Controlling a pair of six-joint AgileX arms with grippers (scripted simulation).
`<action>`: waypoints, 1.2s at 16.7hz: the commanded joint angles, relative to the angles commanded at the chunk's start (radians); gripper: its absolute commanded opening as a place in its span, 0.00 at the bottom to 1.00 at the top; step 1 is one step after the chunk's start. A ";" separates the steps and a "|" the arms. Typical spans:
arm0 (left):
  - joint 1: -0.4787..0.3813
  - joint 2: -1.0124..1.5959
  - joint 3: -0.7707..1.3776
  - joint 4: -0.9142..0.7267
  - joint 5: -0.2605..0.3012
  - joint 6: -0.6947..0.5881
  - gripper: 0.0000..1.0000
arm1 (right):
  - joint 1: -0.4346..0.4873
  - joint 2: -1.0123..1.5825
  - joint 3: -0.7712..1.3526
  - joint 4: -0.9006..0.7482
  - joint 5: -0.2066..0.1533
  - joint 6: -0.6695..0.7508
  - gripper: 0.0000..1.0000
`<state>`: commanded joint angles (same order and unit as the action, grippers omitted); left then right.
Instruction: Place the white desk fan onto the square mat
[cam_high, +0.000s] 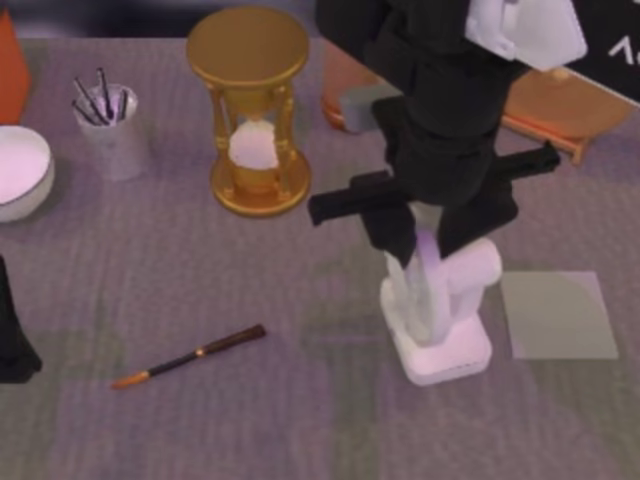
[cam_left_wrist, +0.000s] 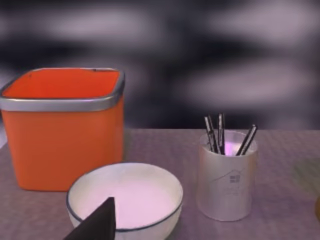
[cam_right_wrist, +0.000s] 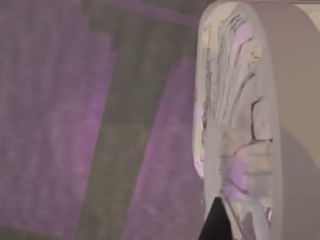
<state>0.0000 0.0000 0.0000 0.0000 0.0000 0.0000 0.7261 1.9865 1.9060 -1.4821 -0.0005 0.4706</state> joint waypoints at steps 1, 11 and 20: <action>0.000 0.000 0.000 0.000 0.000 0.000 1.00 | -0.005 0.000 -0.005 -0.001 0.000 -0.021 0.00; 0.000 0.000 0.000 0.000 0.000 0.000 1.00 | -0.172 -0.066 -0.116 0.012 -0.008 -0.751 0.00; 0.000 0.000 0.000 0.000 0.000 0.000 1.00 | -0.373 -0.190 -0.274 0.067 -0.017 -1.578 0.00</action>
<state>0.0000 0.0000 0.0000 0.0000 0.0000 0.0000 0.3530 1.7960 1.6322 -1.4151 -0.0175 -1.1076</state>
